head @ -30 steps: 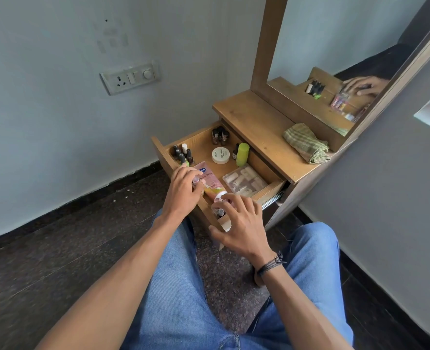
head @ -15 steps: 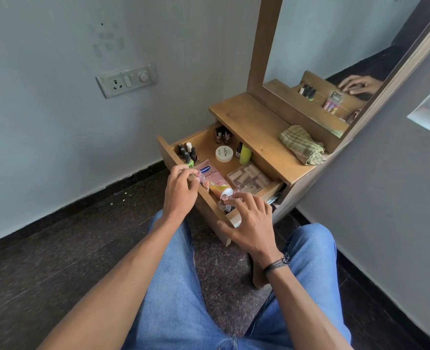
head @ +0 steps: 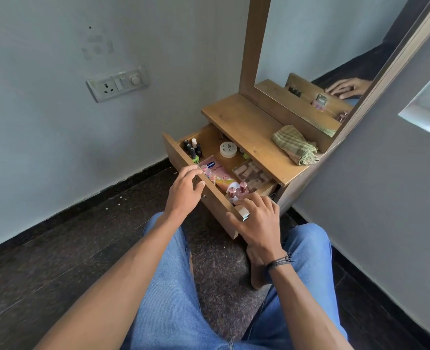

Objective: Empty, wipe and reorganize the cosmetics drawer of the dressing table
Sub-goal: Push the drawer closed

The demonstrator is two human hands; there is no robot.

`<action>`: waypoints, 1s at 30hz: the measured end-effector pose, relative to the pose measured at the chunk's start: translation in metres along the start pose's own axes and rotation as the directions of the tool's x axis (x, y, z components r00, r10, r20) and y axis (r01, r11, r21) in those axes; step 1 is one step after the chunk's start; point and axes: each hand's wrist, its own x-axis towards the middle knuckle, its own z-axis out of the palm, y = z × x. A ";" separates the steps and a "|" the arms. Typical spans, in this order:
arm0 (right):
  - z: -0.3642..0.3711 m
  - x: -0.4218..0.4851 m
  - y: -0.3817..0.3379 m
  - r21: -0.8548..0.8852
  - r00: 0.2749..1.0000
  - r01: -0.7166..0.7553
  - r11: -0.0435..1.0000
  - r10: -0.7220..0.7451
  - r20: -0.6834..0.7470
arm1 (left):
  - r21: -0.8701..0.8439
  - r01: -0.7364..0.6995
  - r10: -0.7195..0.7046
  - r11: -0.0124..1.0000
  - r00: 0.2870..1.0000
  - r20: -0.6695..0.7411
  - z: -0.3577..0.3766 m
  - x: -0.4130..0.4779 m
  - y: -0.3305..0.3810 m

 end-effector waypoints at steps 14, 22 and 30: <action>-0.009 0.017 0.022 -0.075 0.997 -0.068 0.995 0.064 -0.052 | 0.055 -0.019 0.015 0.998 0.996 0.086 0.012 0.024 0.018; -0.017 0.026 0.031 -0.143 0.991 -0.103 0.984 0.090 -0.097 | 0.075 -0.010 0.002 0.997 0.995 0.102 0.020 0.029 0.033; -0.020 0.035 0.040 -0.125 0.984 -0.137 0.983 0.120 -0.133 | 0.049 0.009 -0.015 0.999 0.992 0.122 0.029 0.037 0.046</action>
